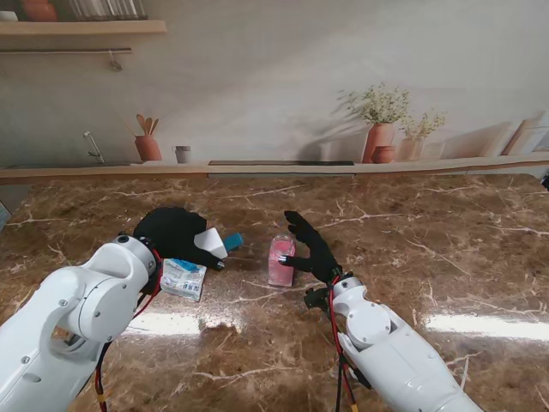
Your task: Fill the seasoning bottle
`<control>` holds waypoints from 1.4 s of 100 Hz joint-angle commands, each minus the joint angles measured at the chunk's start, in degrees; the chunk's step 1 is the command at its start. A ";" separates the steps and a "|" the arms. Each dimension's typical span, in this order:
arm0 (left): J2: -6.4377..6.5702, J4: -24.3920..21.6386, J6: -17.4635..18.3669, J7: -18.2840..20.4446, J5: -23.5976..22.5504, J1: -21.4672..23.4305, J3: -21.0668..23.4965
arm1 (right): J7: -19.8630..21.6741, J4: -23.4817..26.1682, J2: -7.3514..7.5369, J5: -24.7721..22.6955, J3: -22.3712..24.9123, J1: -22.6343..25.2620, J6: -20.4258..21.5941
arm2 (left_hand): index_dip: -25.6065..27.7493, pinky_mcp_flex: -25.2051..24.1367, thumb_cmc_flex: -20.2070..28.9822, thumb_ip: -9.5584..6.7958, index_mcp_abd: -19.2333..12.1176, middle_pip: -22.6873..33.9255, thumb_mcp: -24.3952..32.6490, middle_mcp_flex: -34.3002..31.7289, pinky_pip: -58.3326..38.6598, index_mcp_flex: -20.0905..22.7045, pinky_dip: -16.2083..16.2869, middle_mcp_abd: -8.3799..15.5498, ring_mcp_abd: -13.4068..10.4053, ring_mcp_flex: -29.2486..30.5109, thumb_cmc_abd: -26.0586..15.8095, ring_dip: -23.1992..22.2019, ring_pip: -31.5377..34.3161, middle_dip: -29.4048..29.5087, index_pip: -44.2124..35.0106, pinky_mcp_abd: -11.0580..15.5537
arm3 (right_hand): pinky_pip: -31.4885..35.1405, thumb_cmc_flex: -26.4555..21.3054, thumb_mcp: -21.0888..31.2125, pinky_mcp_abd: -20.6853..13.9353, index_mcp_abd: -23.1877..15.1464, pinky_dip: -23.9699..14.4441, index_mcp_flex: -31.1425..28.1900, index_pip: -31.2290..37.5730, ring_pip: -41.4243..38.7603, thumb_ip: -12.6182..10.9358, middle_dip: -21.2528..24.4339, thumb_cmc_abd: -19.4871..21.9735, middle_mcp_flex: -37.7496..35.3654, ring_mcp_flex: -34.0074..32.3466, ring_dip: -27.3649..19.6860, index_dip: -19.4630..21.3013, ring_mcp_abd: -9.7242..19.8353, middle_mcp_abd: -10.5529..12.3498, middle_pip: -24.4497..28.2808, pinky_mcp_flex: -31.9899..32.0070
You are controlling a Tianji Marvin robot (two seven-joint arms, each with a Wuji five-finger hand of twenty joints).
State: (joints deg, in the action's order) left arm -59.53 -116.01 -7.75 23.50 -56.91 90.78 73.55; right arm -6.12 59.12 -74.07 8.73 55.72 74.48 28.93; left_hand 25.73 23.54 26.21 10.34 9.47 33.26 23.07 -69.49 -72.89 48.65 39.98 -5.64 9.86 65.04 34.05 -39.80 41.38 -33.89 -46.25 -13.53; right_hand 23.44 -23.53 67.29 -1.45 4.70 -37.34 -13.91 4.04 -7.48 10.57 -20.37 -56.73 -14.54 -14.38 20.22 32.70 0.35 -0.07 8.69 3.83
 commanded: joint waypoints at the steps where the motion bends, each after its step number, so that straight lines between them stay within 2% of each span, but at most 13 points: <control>1: 0.08 -0.43 0.42 -0.63 -1.31 2.16 0.78 | -0.10 1.22 0.72 0.87 0.90 1.24 0.39 | -0.77 -0.69 11.08 -0.92 -14.01 0.95 8.83 -1.53 -2.25 7.16 -0.25 3.66 -0.26 -0.54 -12.07 0.41 -0.03 0.73 -8.20 -0.87 | -1.49 2.77 -0.64 -2.03 -0.69 0.78 1.27 -1.50 0.55 0.00 0.80 0.62 0.39 0.92 -1.41 -0.78 1.45 0.75 -0.91 0.35; 25: -0.09 -1.79 -0.36 -0.89 -5.30 8.62 5.77 | -2.35 3.04 1.08 -1.62 2.47 2.47 0.62 | -1.43 -0.78 11.30 -0.95 -14.31 0.84 8.58 -1.40 -2.15 7.12 -0.20 3.60 -0.18 -0.68 -11.83 0.45 -0.23 0.91 -8.25 -0.90 | -1.53 2.16 -1.66 -2.03 -0.62 0.79 1.30 -1.52 0.45 -0.42 0.92 2.09 0.22 0.87 -1.57 -0.84 1.33 0.64 -0.92 0.41; 45: -0.57 -3.38 -1.99 -3.60 -6.64 15.98 9.42 | -3.89 3.41 1.11 -3.05 3.67 2.90 0.56 | -2.04 -1.33 11.57 -0.88 -14.61 0.67 8.42 -1.10 -1.77 7.12 -0.22 3.25 0.06 -1.03 -11.13 0.47 -0.47 1.05 -8.29 -1.17 | -1.54 1.89 -2.23 -2.04 -0.34 0.79 1.22 -1.43 0.38 -0.75 0.94 3.22 0.20 0.79 -1.64 -0.81 1.33 0.51 -0.92 0.39; 72: -1.14 -6.37 -0.05 -7.47 -10.16 26.91 13.83 | -4.50 2.87 0.99 -3.21 4.48 2.89 0.27 | -3.31 -2.31 11.98 -0.71 -16.40 0.41 7.69 -0.38 -1.12 6.83 -0.01 3.81 0.04 -1.94 -9.98 0.33 -0.88 1.16 -8.25 -1.71 | -1.47 1.49 -3.30 -1.86 -0.62 0.76 0.83 -1.04 0.28 -1.19 0.92 4.63 0.02 0.62 -1.67 -0.66 1.40 0.40 -0.85 0.21; 100: -1.41 -8.02 0.92 -10.71 -14.70 35.46 14.02 | -4.95 2.83 0.98 -3.75 4.66 2.94 0.29 | -11.51 -4.78 12.76 -0.73 -18.86 0.24 6.14 0.24 1.03 9.22 1.66 4.65 -0.71 -3.52 -5.07 -0.98 -1.38 1.55 -8.86 -2.44 | -1.43 1.46 -3.68 -1.80 -0.79 0.77 0.76 -0.91 0.30 -1.45 0.95 5.55 0.00 0.51 -1.70 -0.65 1.48 0.45 -0.95 0.14; 121: -1.44 -5.35 -1.58 -14.25 -18.27 37.66 11.90 | -4.64 2.73 0.91 -3.17 4.36 2.89 0.32 | -14.11 -6.01 12.76 -0.79 -19.42 0.58 5.59 1.32 1.90 10.01 2.16 5.10 -0.88 -4.61 -4.23 -1.68 -1.36 1.12 -8.62 -2.89 | -1.38 1.26 -4.02 -1.70 -0.80 0.76 0.79 -0.91 0.34 -1.61 0.97 5.95 -0.12 0.45 -1.72 -0.68 1.49 0.45 -1.00 0.09; 140: -1.25 0.92 -4.24 -19.34 -19.25 35.75 8.61 | -4.29 2.44 0.86 -2.95 3.76 2.61 0.47 | -15.02 -8.34 13.12 -0.67 -20.32 -0.27 5.22 3.45 3.78 9.34 2.12 6.12 -0.90 -8.37 -3.72 -1.44 -3.85 1.31 -8.33 -2.99 | -1.29 1.22 -4.20 -1.63 -0.80 0.74 0.71 -0.87 0.23 -1.72 0.93 6.39 -0.50 0.08 -1.68 -0.69 1.43 0.52 -0.91 -0.10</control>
State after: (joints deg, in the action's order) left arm -60.68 -117.93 -11.24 4.40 -75.13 126.94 83.17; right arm -11.41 62.01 -73.07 5.37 59.68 76.95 29.54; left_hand 11.58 16.82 27.86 10.33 9.47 33.37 21.89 -67.47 -70.07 48.65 41.41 -5.35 9.86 58.13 35.36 -40.69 39.01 -32.69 -46.11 -14.33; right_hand 23.30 -23.05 63.77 -1.46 4.70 -37.33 -13.91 3.52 -7.48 10.57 -20.32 -50.77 -14.67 -14.40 20.02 32.67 0.35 -0.26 8.52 3.78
